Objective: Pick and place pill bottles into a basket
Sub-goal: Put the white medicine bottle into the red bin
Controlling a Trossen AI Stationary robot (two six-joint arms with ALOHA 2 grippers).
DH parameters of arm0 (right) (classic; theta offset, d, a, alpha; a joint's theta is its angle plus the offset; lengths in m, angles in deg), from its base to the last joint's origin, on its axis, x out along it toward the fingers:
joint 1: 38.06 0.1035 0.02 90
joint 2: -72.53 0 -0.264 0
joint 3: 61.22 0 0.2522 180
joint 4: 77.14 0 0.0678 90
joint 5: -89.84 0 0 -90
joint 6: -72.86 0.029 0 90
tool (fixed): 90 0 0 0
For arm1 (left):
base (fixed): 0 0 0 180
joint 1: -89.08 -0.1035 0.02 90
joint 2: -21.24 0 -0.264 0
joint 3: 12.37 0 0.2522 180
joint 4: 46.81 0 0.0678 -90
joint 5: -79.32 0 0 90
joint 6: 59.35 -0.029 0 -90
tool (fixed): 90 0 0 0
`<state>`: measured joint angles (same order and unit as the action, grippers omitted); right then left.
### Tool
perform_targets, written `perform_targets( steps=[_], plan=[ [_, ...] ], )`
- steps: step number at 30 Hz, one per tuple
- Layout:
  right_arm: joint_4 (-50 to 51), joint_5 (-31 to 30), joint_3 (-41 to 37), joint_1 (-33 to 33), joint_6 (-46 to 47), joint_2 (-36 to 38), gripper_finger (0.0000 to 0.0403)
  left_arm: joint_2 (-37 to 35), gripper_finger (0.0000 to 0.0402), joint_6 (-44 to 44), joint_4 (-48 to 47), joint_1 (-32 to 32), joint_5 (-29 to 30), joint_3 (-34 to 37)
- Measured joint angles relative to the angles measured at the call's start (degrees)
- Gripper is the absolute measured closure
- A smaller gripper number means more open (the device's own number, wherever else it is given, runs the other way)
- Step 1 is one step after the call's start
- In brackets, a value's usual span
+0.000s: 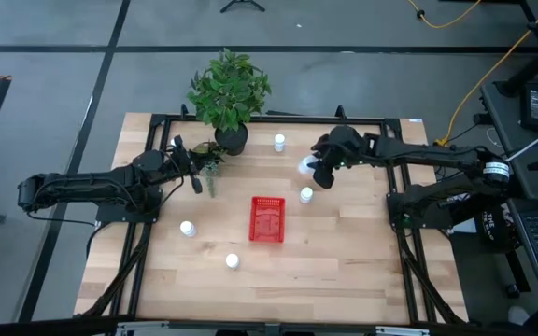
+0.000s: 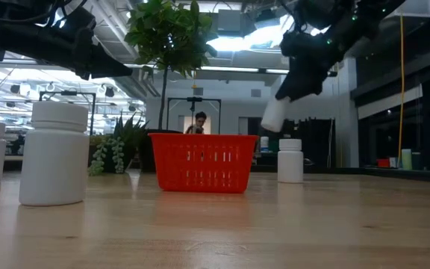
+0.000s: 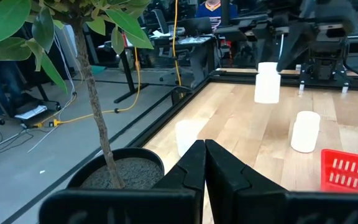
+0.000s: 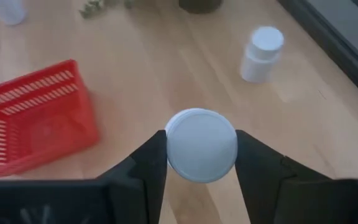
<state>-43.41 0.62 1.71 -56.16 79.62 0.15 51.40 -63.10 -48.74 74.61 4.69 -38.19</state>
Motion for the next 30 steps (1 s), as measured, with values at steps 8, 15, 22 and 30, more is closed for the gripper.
perform_targets(
  steps=[8,15,22,30],
  plan=[
    [-8.48,0.42,0.0,4.99,-2.77,0.0,0.0248,0.0,0.0398,0.0,0.0,0.01,0.0,0.0],
    [-10.5,1.29,0.0,10.26,-2.11,0.0,0.0248,0.0,0.0398,0.0,0.0,0.01,0.0,0.0],
    [-13.96,-0.73,0.0,16.23,-1.05,0.0,0.0247,0.01,0.0398,0.0,0.0,0.01,0.0,0.0],
    [-14.49,-3.21,0.1,20.71,1.87,0.0,0.0247,0.0,0.0398,-0.01,0.0,0.01,0.0,0.0]
  ],
)
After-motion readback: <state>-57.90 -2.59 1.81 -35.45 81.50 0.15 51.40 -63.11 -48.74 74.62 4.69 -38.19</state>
